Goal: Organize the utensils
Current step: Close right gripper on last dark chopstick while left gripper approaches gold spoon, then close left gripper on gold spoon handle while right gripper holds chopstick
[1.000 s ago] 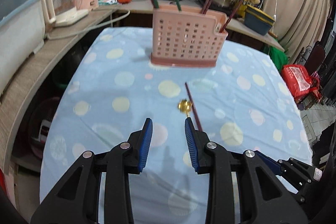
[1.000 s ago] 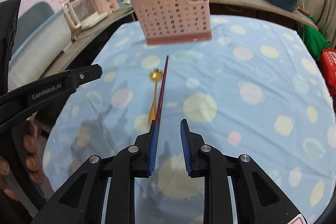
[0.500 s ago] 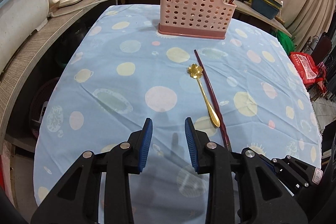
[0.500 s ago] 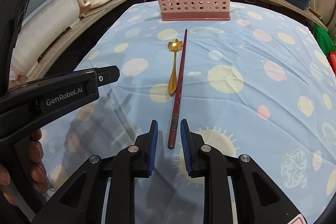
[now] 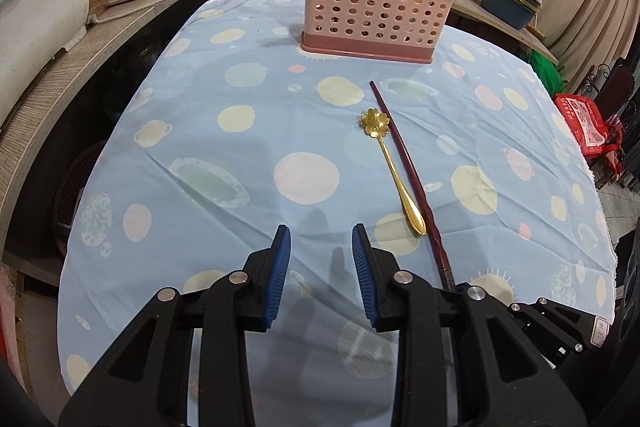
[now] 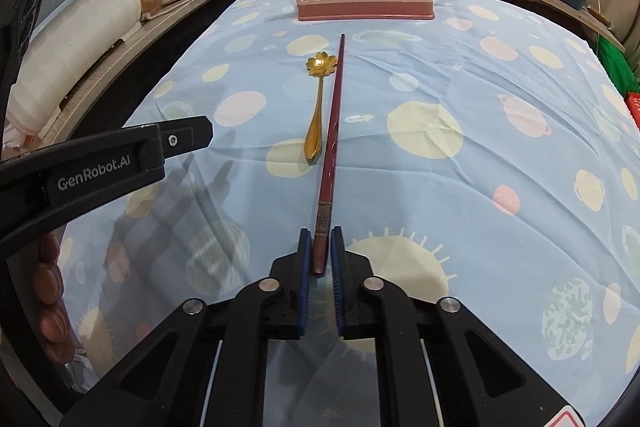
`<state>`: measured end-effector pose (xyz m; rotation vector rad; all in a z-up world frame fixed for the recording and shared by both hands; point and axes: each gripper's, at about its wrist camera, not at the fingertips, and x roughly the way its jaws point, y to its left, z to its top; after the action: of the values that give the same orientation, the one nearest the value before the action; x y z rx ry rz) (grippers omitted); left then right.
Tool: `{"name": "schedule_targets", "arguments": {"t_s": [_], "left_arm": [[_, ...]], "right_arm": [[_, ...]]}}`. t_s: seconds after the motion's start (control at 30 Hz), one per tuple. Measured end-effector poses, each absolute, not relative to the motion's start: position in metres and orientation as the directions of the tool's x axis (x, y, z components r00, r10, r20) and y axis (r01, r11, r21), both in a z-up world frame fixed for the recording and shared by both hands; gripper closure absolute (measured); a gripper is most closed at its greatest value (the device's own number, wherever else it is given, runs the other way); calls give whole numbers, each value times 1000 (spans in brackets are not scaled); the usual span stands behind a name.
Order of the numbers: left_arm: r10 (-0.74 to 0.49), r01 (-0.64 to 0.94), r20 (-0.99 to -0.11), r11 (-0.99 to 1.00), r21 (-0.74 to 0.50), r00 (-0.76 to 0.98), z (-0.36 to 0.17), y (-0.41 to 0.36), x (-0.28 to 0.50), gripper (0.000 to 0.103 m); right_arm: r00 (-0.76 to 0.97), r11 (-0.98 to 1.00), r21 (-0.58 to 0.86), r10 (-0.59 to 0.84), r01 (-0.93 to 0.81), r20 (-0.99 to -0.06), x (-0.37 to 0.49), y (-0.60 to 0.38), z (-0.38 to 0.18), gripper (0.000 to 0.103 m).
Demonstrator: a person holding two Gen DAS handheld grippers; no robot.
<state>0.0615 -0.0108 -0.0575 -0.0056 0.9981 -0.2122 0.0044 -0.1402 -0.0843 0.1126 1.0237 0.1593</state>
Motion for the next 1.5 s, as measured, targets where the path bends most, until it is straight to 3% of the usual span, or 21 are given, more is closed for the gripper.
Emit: {"name": "schedule_targets", "arguments": {"t_s": [0.3, 0.53, 0.8, 0.87, 1.0, 1.07, 1.13, 1.5], "left_arm": [[-192, 195, -837, 975, -104, 512, -60, -21, 63, 69], [-244, 229, -830, 963, -144, 502, -59, -41, 68, 53], [-270, 277, -839, 949, -150, 472, -73, -73, 81, 53], [-262, 279, -844, 950, -141, 467, -77, -76, 83, 55], [-257, 282, -855, 950, -137, 450, -85, -78, 86, 73], [-256, 284, -858, 949, -136, 446, -87, -78, 86, 77], [-253, 291, -856, 948, -127, 450, -88, -79, 85, 90], [-277, 286, -846, 945, -155, 456, -77, -62, 74, 92]], "right_arm": [[534, 985, 172, 151, -11, -832, 5, -164, -84, 96], [541, 982, 183, 135, 36, -830, 7, -183, -84, 96], [539, 979, 200, 144, 46, -830, 10, -189, -85, 96], [539, 979, 201, 146, 45, -830, 10, -189, -85, 96], [538, 978, 203, 149, 42, -830, 10, -189, -86, 96], [538, 978, 202, 148, 42, -830, 10, -189, -86, 96], [538, 979, 202, 149, 41, -830, 11, -189, -86, 96], [553, 976, 212, 152, 45, -819, 6, -189, -77, 96]]}}
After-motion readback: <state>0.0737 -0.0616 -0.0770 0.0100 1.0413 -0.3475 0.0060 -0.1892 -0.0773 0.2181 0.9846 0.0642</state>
